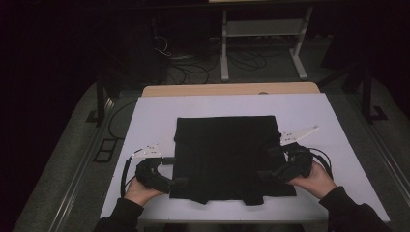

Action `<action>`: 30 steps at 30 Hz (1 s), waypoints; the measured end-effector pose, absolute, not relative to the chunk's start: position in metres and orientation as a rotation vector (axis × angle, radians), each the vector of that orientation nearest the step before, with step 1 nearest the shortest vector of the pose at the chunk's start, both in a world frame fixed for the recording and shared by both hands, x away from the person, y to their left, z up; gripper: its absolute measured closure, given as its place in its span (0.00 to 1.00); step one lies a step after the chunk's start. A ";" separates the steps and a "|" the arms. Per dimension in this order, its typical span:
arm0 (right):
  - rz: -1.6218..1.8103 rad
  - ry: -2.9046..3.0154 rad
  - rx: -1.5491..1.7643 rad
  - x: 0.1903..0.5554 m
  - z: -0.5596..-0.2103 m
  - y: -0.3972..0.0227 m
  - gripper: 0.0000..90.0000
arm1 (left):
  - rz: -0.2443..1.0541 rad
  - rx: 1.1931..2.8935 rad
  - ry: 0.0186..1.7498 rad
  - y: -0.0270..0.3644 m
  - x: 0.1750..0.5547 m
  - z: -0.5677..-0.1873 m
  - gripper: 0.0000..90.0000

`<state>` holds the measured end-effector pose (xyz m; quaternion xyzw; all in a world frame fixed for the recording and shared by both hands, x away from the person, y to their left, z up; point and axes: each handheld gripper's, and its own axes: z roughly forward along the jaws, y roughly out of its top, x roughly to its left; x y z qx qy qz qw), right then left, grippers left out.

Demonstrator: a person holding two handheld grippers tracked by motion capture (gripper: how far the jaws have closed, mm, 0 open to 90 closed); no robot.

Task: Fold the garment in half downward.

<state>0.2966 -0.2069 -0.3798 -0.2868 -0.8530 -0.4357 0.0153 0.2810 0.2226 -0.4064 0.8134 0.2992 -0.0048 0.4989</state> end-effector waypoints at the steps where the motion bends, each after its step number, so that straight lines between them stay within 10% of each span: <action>1: -1.356 -2.672 -0.907 0.300 -0.378 -0.205 0.00 | 0.021 1.955 0.736 0.227 0.280 -0.407 0.00; 30: -1.416 -2.700 -0.965 0.364 -0.369 -0.160 0.00 | 0.126 2.025 0.768 0.240 0.270 -0.424 0.00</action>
